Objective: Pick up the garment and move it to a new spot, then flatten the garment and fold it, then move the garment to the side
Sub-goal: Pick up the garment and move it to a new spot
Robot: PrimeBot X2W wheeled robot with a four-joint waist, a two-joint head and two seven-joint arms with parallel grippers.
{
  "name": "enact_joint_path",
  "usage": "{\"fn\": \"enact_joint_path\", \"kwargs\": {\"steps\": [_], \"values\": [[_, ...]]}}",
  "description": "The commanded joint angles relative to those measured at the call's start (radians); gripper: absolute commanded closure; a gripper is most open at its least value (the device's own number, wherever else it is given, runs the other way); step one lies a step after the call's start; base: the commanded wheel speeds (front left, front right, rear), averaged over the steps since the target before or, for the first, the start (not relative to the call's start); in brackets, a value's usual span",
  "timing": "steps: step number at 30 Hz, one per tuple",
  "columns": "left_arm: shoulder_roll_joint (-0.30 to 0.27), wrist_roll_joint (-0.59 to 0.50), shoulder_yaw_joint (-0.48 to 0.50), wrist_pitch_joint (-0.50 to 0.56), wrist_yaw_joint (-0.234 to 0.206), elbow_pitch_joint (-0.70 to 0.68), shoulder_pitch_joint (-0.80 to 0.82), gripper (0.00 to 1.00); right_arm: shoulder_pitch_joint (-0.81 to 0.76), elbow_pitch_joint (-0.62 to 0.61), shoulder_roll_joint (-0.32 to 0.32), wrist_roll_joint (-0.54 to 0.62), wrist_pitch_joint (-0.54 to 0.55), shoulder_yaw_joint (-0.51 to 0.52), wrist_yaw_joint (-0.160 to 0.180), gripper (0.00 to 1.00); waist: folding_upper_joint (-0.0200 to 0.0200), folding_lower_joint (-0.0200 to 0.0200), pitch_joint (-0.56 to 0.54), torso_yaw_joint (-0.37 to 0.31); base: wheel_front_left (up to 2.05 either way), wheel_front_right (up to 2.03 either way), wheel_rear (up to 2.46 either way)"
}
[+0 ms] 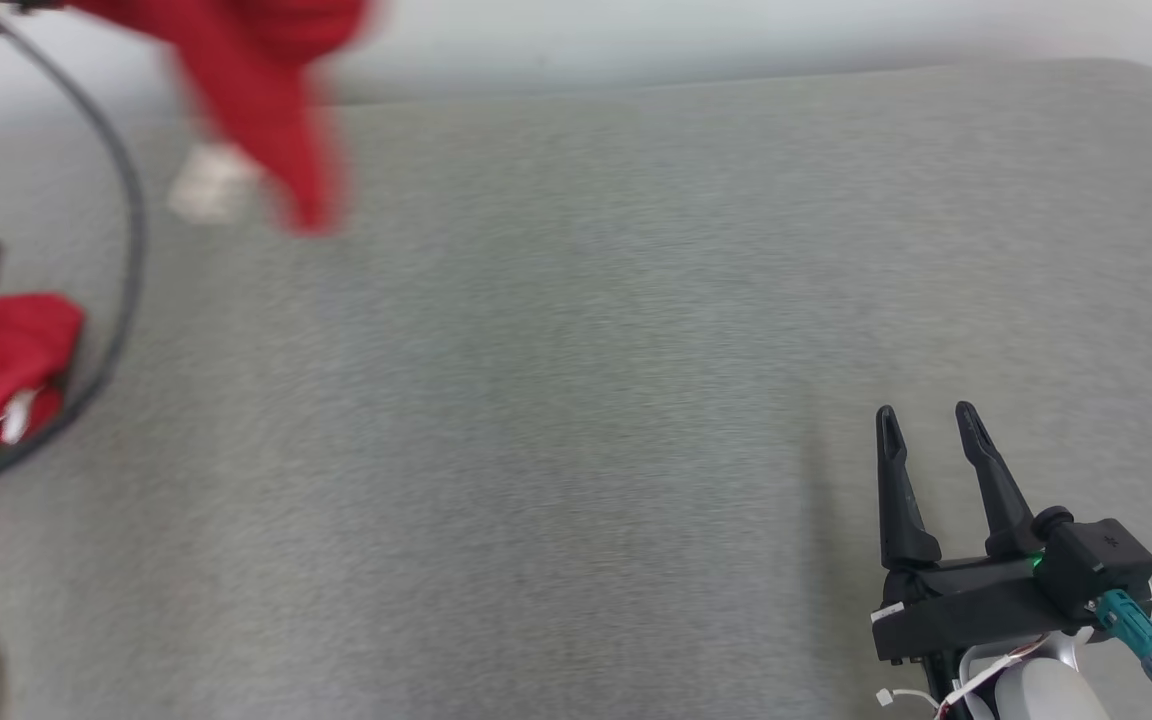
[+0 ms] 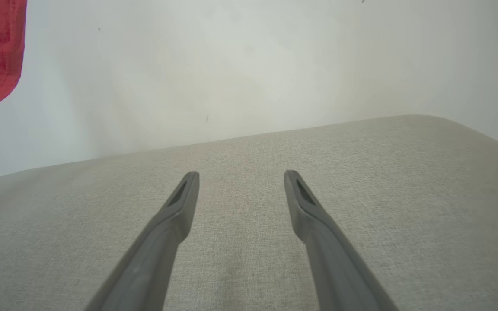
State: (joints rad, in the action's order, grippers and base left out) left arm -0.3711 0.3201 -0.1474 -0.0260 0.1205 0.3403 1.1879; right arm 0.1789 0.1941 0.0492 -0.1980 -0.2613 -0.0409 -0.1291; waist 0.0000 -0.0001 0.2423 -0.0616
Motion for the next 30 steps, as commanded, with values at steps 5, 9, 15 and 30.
{"fn": "enact_joint_path", "kwargs": {"steps": [5,9,15,30], "values": [[0.072,0.018,-0.055,0.043,-0.004,-0.074,0.004,1.0,-0.021,-0.008,0.002,-0.031,-0.005,-0.004,-0.003,0.0,0.0,0.0001,-0.036,-0.131,0.0,0.0,0.0],[0.114,0.019,-0.103,0.06,-0.005,-0.106,-0.042,1.0,-0.033,-0.014,0.001,-0.037,-0.005,-0.01,-0.003,0.0,0.0,0.0001,-0.04,-0.188,0.0,0.0,0.0],[0.179,0.04,-0.156,0.058,-0.028,-0.148,-0.176,1.0,-0.043,-0.025,0.002,-0.035,-0.005,0.008,-0.003,0.0,0.0,0.0001,-0.031,-0.24,0.0,0.0,0.0],[0.209,0.097,-0.2,-0.033,-0.096,0.014,-0.69,1.0,-0.049,-0.012,0.002,-0.024,-0.005,0.022,-0.003,0.0,0.0,0.0001,-0.022,-0.231,0.0,0.0,0.0]]}}
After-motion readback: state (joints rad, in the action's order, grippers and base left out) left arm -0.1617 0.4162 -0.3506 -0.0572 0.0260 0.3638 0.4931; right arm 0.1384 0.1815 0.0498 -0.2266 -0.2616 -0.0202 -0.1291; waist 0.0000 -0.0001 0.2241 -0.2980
